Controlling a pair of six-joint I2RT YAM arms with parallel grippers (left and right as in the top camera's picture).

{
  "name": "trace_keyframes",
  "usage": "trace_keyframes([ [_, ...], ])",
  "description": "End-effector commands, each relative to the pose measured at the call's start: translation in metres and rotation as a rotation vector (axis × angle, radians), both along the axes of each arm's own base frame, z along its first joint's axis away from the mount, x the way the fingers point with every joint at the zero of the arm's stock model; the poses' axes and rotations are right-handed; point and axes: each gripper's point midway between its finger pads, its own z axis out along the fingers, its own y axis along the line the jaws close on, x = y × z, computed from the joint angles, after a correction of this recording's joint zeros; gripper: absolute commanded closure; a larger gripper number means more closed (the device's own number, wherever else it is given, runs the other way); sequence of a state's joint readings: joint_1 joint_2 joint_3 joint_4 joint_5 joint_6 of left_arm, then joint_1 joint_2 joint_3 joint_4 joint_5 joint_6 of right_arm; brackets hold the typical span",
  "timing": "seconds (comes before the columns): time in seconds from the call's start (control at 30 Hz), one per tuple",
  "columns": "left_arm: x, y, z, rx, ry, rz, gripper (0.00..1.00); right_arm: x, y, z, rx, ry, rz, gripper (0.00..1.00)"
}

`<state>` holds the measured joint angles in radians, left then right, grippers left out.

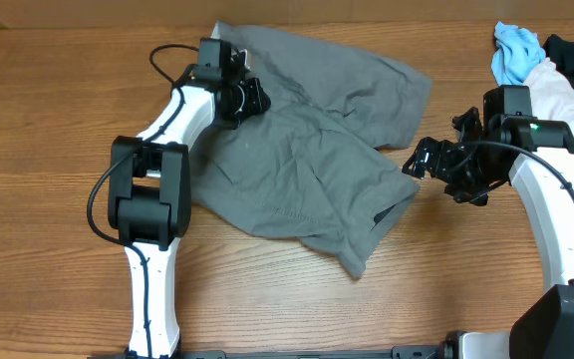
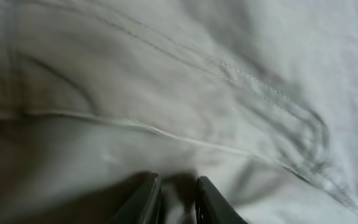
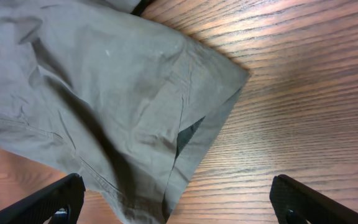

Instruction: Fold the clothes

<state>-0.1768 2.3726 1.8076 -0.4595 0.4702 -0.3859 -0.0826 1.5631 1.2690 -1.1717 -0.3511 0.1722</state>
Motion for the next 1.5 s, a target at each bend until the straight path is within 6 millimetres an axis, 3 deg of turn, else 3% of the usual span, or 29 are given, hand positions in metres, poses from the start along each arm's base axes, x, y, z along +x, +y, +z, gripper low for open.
trace_keyframes([
  [0.0, 0.006, -0.015, 0.101, -0.069, -0.155, -0.064, 0.78, 0.003, 0.001, 0.006, -0.004, -0.022, 0.001, 0.0],
  [0.07, 0.0, -0.012, 0.132, -0.063, -0.19, -0.057, 0.82, 0.003, 0.001, 0.006, -0.004, -0.021, 0.0, 0.0],
  [0.17, -0.009, 0.003, 0.164, 0.003, -0.219, -0.008, 0.82, 0.003, 0.001, 0.006, -0.004, -0.022, 0.001, 0.0],
  [0.37, -0.03, 0.047, 0.199, 0.231, -0.265, 0.071, 0.73, 0.003, 0.001, 0.006, -0.004, -0.021, 0.0, 0.0],
  [0.47, -0.044, 0.072, 0.201, 0.362, -0.248, 0.086, 0.59, 0.005, 0.001, 0.007, -0.004, -0.028, 0.0, 0.0],
  [0.5, -0.048, 0.079, 0.199, 0.403, -0.235, 0.086, 0.48, 0.008, 0.0, 0.007, -0.006, -0.044, 0.001, 0.0],
  [0.57, -0.057, 0.095, 0.191, 0.487, -0.191, 0.095, 0.04, 0.025, -0.001, 0.011, -0.011, -0.116, 0.001, 0.0],
  [0.6, -0.06, 0.103, 0.187, 0.522, -0.168, 0.107, 0.0, 0.031, -0.002, 0.013, -0.014, -0.146, 0.0, 0.0],
  [0.7, -0.072, 0.118, 0.179, 0.596, -0.107, 0.125, 0.0, 0.041, -0.002, 0.017, -0.017, -0.192, 0.0, 0.0],
  [0.9, -0.08, 0.12, 0.174, 0.608, -0.069, 0.114, 0.0, 0.042, -0.001, 0.017, -0.01, -0.188, -0.009, 0.0],
  [0.93, -0.08, 0.12, 0.174, 0.608, -0.069, 0.115, 0.0, 0.043, -0.002, 0.018, -0.002, -0.186, -0.036, 0.02],
  [0.97, -0.08, 0.12, 0.174, 0.608, -0.069, 0.115, 0.0, 0.045, -0.002, 0.018, 0.005, -0.182, -0.064, 0.18],
  [1.03, -0.08, 0.12, 0.174, 0.608, -0.069, 0.115, 0.0, 0.047, -0.002, 0.019, 0.01, -0.185, -0.08, 0.9],
  [1.07, -0.08, 0.12, 0.174, 0.608, -0.069, 0.115, 0.0, 0.048, -0.002, 0.02, 0.009, -0.189, -0.08, 0.96],
  [1.3, -0.08, 0.12, 0.174, 0.608, -0.069, 0.115, 0.0, 0.064, -0.003, 0.031, -0.023, -0.235, -0.093, 0.96],
  [1.47, -0.08, 0.12, 0.174, 0.608, -0.069, 0.114, 0.0, 0.093, -0.003, 0.056, -0.052, -0.288, -0.138, 0.96],
])
